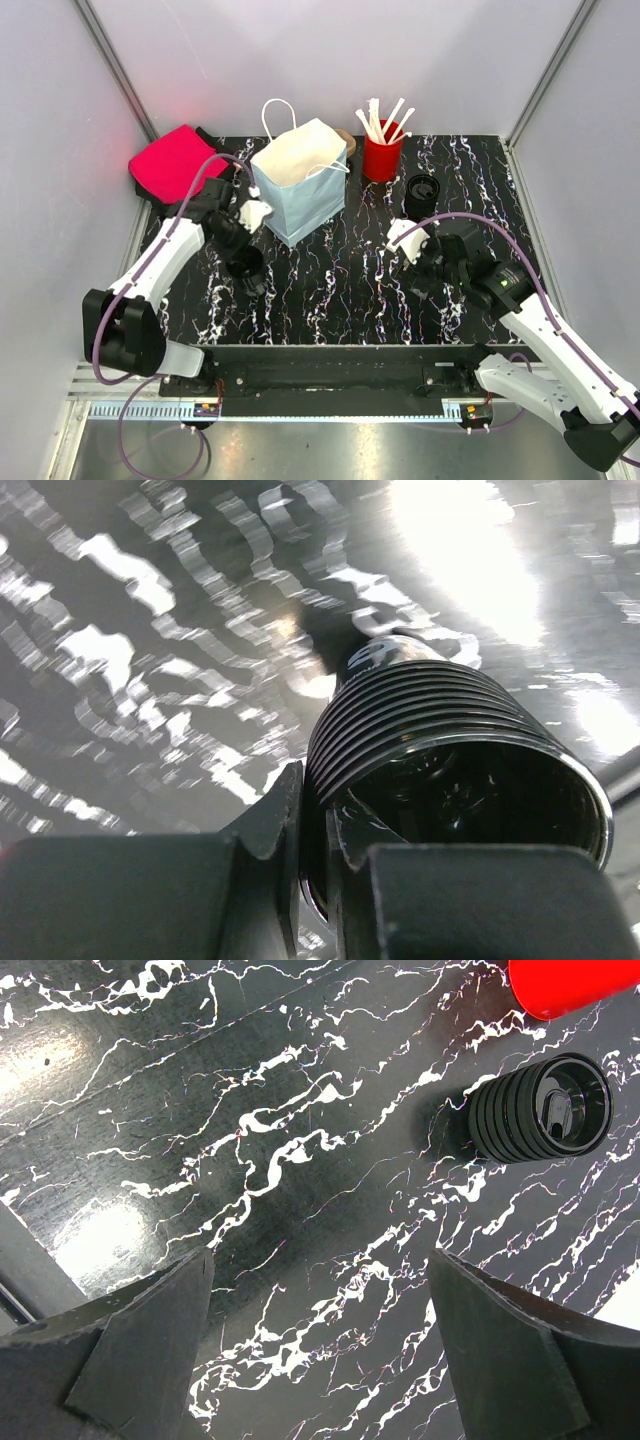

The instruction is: Pack the takeout coffee

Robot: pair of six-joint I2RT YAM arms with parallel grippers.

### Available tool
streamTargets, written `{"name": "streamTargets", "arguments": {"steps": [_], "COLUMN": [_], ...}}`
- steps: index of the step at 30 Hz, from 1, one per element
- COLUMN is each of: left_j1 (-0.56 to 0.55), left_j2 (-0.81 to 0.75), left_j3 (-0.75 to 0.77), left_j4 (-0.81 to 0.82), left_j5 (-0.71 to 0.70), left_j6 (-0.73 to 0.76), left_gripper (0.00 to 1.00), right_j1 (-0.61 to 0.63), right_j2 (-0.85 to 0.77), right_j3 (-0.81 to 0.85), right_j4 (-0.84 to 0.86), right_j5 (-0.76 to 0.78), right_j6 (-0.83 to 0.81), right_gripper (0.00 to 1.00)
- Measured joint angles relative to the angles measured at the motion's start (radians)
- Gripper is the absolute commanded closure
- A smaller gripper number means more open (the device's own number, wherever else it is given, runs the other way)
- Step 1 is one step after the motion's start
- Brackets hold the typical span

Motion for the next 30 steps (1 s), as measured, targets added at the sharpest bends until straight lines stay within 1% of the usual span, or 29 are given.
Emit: {"name": "streamTargets", "arguments": {"steps": [8,17,22,26,29,30], "left_j1": [0.146,0.277,0.317,0.318,0.316,0.316], "left_j2": [0.056,0.204,0.263,0.272,0.278,0.283], "left_j3": [0.067,0.209,0.277,0.286,0.29,0.294], "left_j4": [0.015,0.042,0.051,0.051,0.051,0.051], "left_j5": [-0.077,-0.084,-0.079,-0.065,-0.055,-0.05], "left_j6": [0.036,0.047,0.021,-0.006,-0.022,-0.026], "left_gripper": [0.95,0.94,0.89,0.83,0.78,0.74], "right_j1": [0.0,0.0,0.0,0.0,0.0,0.0], "right_j2": [0.0,0.0,0.0,0.0,0.0,0.0], "right_j3": [0.0,0.0,0.0,0.0,0.0,0.0], "right_j4": [0.0,0.0,0.0,0.0,0.0,0.0], "right_j5": [0.0,0.0,0.0,0.0,0.0,0.0], "right_j6": [0.0,0.002,0.003,0.003,0.003,0.003], "right_gripper": [0.08,0.08,0.08,0.08,0.09,0.09]}}
